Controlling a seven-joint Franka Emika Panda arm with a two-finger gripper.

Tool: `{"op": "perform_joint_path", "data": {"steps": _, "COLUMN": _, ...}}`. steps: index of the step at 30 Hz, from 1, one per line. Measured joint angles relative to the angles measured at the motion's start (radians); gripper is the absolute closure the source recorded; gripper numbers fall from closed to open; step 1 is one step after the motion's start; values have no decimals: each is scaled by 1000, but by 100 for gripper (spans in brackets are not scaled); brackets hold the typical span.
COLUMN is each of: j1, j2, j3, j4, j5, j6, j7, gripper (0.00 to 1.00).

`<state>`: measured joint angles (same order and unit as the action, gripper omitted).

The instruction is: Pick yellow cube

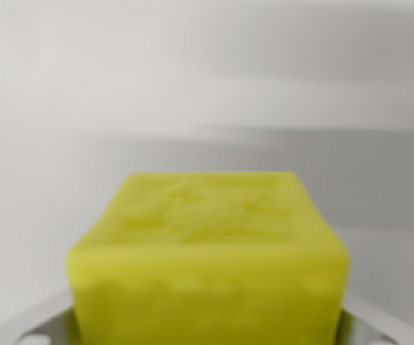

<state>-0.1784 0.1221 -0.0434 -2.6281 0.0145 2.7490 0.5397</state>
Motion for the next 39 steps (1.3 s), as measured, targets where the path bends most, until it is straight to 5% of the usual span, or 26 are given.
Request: {"op": "perform_joint_path", "data": {"steps": 39, "j1": -3, "j2": -184, "j3": 0, "j4": 7, "j5": -18, "j6": -192, "j7": 13, "gripper": 100}}
